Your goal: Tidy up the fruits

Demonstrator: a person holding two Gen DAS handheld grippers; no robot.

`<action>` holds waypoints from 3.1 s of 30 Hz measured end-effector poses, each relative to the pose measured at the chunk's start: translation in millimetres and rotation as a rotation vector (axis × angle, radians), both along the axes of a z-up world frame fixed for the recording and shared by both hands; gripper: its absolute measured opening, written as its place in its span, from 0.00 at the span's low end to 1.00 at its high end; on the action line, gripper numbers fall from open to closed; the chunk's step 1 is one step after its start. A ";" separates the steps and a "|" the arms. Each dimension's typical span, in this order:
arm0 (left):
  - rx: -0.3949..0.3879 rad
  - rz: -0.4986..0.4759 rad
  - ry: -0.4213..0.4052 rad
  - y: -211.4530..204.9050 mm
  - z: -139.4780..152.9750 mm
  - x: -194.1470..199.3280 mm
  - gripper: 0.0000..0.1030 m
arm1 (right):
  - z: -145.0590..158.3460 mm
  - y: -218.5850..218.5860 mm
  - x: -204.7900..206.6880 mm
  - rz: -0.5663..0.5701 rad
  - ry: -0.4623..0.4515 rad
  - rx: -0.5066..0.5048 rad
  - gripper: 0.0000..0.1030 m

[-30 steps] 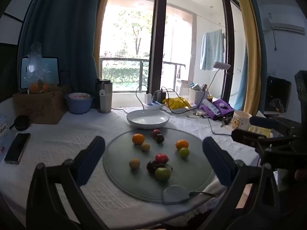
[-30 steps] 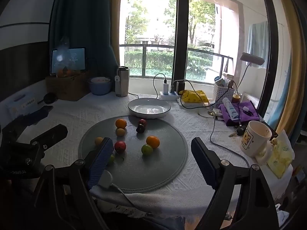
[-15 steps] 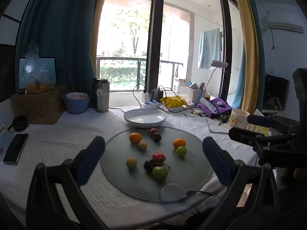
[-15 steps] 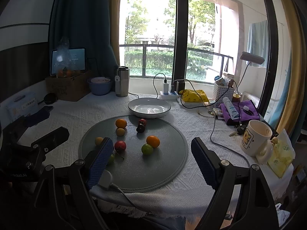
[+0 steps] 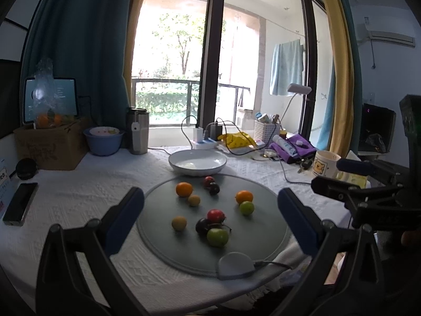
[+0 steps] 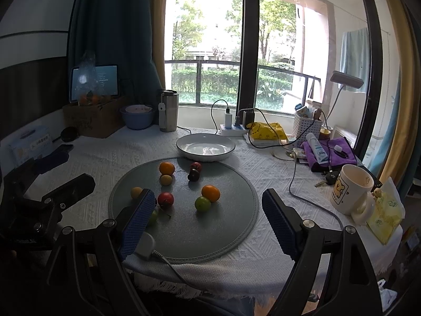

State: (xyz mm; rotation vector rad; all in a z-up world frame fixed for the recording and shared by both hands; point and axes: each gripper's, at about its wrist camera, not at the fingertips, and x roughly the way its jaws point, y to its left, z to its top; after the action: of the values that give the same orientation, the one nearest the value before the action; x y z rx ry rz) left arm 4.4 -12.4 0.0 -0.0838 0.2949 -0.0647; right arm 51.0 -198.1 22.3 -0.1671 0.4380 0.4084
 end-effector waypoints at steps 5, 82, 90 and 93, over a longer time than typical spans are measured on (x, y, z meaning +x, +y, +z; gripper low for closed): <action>0.000 0.000 0.001 -0.6 -0.3 -0.1 0.99 | 0.0 -1.4 0.6 0.000 0.001 0.002 0.83; -0.007 -0.012 0.399 14.5 -52.3 107.7 0.32 | -71.6 35.4 123.6 0.168 0.319 0.021 0.29; -0.040 0.024 0.362 40.4 -37.0 130.9 0.32 | -52.7 45.8 135.1 0.193 0.279 0.019 0.29; -0.045 0.032 0.357 48.5 -32.6 144.2 0.32 | -45.4 48.1 143.7 0.202 0.262 0.014 0.29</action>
State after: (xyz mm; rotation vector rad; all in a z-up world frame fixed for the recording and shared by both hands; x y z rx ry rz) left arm 148.5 36.2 -32.6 -0.1453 0.6486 -0.0242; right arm 194.7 -150.0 -23.0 -0.1450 0.6785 0.6356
